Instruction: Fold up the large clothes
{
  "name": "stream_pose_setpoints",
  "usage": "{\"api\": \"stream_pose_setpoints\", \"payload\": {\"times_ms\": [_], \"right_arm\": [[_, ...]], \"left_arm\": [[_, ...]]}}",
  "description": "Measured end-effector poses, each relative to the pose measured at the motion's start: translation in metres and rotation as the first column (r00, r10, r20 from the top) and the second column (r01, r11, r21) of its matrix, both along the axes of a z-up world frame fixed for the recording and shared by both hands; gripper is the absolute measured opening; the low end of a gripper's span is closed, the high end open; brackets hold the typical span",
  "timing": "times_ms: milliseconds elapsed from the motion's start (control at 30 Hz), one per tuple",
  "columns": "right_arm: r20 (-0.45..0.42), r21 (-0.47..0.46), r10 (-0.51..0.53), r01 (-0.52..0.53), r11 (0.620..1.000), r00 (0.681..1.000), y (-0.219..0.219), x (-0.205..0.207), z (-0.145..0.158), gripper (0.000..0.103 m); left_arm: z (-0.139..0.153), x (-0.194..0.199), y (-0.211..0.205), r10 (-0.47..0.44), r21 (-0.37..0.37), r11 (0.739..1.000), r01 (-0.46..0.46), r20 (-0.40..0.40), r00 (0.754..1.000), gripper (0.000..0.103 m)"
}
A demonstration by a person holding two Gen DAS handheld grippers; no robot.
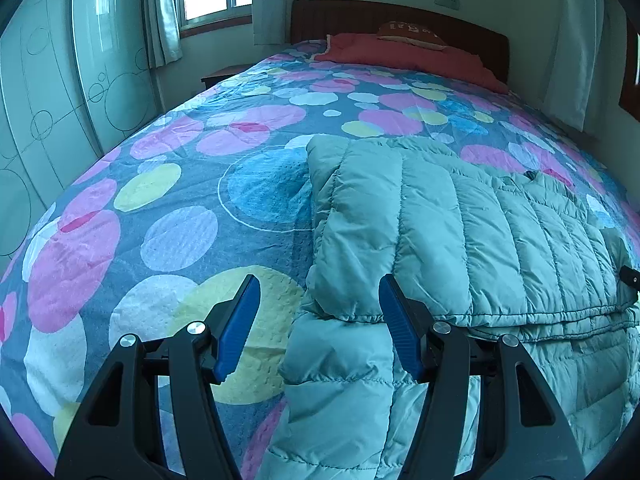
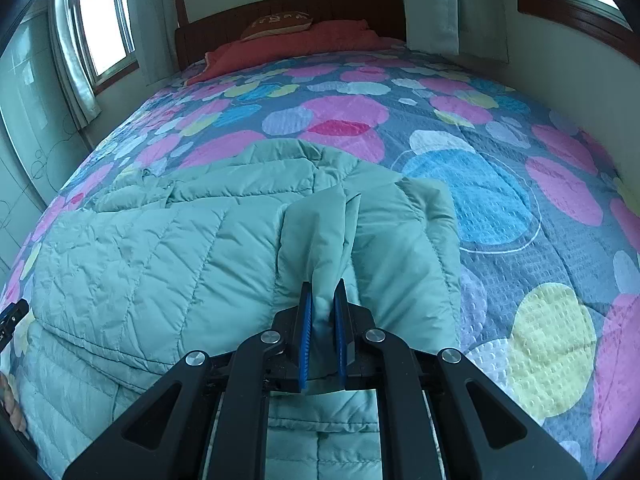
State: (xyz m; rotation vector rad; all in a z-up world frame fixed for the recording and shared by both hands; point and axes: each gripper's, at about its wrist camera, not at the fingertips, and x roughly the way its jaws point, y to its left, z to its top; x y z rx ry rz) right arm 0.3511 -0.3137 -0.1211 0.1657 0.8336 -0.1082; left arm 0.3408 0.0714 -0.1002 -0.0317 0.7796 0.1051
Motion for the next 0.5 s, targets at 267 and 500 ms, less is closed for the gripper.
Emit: {"api": "stream_pose_setpoints", "payload": {"times_ms": [267, 500], "right_arm": [[-0.043, 0.012, -0.031, 0.032, 0.999, 0.999, -0.017, 0.001, -0.015, 0.01], [-0.057, 0.074, -0.036, 0.041, 0.996, 0.998, -0.027, -0.002, -0.011, 0.011]], "left_arm": [[-0.005, 0.01, -0.016, -0.034, 0.035, 0.999, 0.035, -0.012, 0.999, 0.061], [0.0, 0.017, -0.024, -0.064, 0.04, 0.997, 0.064, 0.0, 0.998, 0.061]]}}
